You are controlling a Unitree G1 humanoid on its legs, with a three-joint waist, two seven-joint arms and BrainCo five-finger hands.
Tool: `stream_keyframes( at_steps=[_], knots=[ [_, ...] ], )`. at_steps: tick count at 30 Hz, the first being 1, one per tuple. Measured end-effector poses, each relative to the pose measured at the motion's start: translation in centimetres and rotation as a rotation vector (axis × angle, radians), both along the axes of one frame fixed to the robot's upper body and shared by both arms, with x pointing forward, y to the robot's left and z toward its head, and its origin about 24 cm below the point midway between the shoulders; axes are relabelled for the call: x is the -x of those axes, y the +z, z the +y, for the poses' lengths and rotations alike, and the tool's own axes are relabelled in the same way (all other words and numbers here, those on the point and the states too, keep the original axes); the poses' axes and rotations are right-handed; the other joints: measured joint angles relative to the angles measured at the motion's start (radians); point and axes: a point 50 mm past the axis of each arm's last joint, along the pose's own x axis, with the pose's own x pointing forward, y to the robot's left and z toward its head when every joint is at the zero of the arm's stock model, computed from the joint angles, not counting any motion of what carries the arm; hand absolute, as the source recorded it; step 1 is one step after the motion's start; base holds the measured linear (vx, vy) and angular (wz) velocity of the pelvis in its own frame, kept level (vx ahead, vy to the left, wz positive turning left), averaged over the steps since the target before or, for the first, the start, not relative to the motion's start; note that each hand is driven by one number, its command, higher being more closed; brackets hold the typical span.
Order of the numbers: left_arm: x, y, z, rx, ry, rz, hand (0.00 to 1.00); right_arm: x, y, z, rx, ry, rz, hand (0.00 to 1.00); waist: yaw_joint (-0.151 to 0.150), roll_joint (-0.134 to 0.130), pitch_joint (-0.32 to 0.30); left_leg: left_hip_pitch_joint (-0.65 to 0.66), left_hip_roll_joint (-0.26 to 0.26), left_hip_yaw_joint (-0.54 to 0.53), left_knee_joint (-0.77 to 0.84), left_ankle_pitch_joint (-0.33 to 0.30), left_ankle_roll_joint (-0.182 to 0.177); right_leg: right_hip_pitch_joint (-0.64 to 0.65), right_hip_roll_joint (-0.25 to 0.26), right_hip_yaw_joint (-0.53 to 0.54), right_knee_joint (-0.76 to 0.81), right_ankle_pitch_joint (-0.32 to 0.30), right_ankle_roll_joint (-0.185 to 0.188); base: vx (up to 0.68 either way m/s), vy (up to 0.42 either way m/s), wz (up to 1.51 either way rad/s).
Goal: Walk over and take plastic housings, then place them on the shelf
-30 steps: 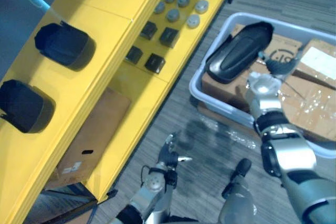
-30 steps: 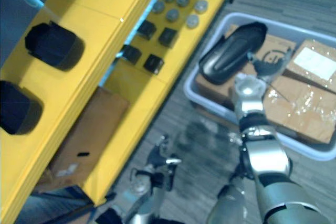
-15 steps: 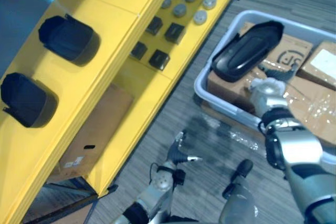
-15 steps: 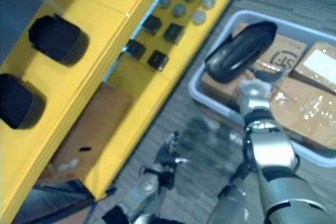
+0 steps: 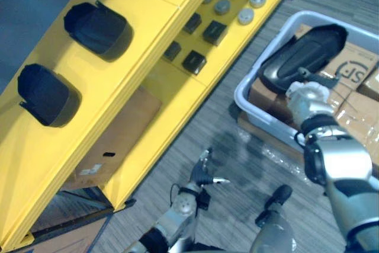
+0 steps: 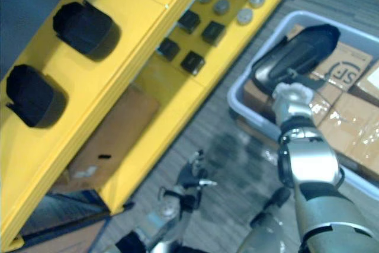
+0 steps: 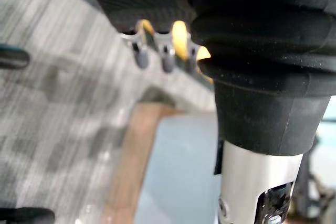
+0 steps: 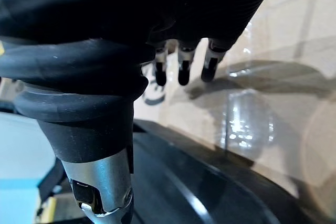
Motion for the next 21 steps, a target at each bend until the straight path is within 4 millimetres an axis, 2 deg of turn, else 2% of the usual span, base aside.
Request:
stream_keyframes(
  at_steps=[2, 3, 5, 13, 17, 21],
  knots=[
    [0.1, -0.3, 0.0, -0.009, -0.002, 0.011, 0.00, -0.1, 0.5, -0.1, -0.005, 0.003, 0.019, 0.00, 0.000, 0.003, 0.001, -0.007, 0.000, 0.000, 0.008, -0.004, 0.000, -0.003, 0.000, 0.000, 0.001, 0.002, 0.001, 0.00, 0.000, 0.00],
    [0.1, -0.4, 0.1, -0.012, -0.001, 0.014, 0.00, -0.1, 0.6, -0.2, -0.007, 0.004, 0.031, 1.00, 0.001, 0.002, 0.001, -0.009, 0.000, 0.000, 0.009, -0.004, 0.000, -0.005, 0.000, 0.000, 0.001, 0.002, 0.001, 0.00, 0.000, 0.00],
    [0.1, -0.6, 0.2, -0.013, 0.003, 0.024, 0.00, 0.2, 0.6, -0.9, -0.012, -0.004, 0.073, 1.00, 0.016, 0.002, 0.002, -0.012, 0.000, 0.001, 0.013, -0.006, 0.002, -0.012, -0.002, 0.002, 0.012, 0.001, 0.002, 0.00, 0.000, 0.00],
    [0.0, -0.5, 0.2, 0.001, 0.012, 0.027, 0.00, 1.9, 0.6, -4.9, -0.070, -0.023, 0.182, 1.00, 0.035, 0.001, 0.010, -0.056, -0.012, -0.005, 0.044, -0.016, 0.016, -0.048, -0.020, -0.001, 0.049, -0.019, 0.008, -0.03, 0.035, 0.04],
    [0.0, -0.5, 0.3, 0.007, 0.022, 0.027, 0.00, 2.8, 0.7, -6.4, -0.010, -0.047, 0.272, 1.00, 0.048, -0.001, 0.026, -0.089, -0.016, -0.013, 0.062, -0.018, 0.019, -0.062, -0.023, -0.016, 0.053, -0.019, 0.008, -0.02, 0.024, 0.10],
    [0.0, -0.5, 0.8, 0.006, 0.063, 0.016, 0.00, 3.5, 1.6, -7.8, 0.072, -0.056, 0.335, 1.00, 0.070, -0.008, 0.031, -0.134, -0.016, -0.015, 0.099, -0.029, 0.019, -0.080, -0.024, -0.027, 0.053, -0.016, 0.013, -0.01, 0.038, 0.07]
  ],
)
